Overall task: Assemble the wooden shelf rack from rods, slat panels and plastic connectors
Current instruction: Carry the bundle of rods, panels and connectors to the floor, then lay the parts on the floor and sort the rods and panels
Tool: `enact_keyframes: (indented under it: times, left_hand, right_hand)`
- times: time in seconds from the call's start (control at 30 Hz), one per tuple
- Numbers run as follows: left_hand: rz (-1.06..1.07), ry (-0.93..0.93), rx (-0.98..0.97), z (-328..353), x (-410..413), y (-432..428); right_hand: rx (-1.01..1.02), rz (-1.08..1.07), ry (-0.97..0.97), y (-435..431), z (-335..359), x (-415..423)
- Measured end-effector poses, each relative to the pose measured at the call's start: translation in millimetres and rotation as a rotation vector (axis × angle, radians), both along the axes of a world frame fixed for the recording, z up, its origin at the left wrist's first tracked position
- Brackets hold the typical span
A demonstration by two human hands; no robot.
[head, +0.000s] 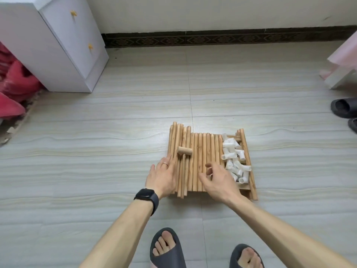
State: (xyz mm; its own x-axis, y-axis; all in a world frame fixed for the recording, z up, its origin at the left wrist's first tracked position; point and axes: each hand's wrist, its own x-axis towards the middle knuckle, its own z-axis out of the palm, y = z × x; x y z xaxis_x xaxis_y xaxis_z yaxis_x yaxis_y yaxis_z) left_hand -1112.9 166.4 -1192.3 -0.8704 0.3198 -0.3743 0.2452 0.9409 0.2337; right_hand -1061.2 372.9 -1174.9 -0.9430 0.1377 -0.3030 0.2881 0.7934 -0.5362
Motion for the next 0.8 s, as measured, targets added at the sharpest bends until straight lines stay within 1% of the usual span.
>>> enact_keyframes:
  times: [0.1,0.17,0.33,0.43,0.5,0.57,0.63,0.7,0.8]
  left_hand:
    - [-0.089,-0.075,-0.106,-12.6,11.7,-1.6]
    - [-0.084,-0.121,-0.120,-19.0,17.1,-2.2]
    - [-0.101,-0.132,-0.134,-22.5,18.3,-3.5]
    - [-0.131,-0.131,-0.160,-20.0,19.2,-5.5]
    - [-0.134,-0.140,-0.166,-18.4,19.4,-4.5]
    - [-0.125,-0.142,-0.164,-17.3,19.3,-2.6]
    - [-0.111,-0.135,-0.161,-15.6,17.8,-0.1]
    - [-0.082,-0.130,-0.152,-12.9,15.6,4.0]
    - [-0.037,-0.111,-0.158,-7.1,12.7,16.5]
  right_hand:
    - [0.044,0.127,-0.092,-28.3,-13.2,1.3]
    - [0.090,0.182,-0.125,-41.9,-21.7,-3.5]
    - [0.236,0.224,-0.123,-66.8,-37.1,-20.4]
    - [0.291,0.237,-0.163,-67.4,-42.5,-26.6]
    - [0.238,0.210,-0.199,-66.1,-40.4,-27.5]
    - [0.102,0.135,-0.191,-62.0,-35.0,-23.5]
    - [-0.062,0.024,-0.101,-49.7,-29.2,-13.5]
    - [-0.209,-0.092,0.028,-28.1,-24.3,2.6]
    - [-0.318,-0.217,0.239,14.5,-17.5,36.3]
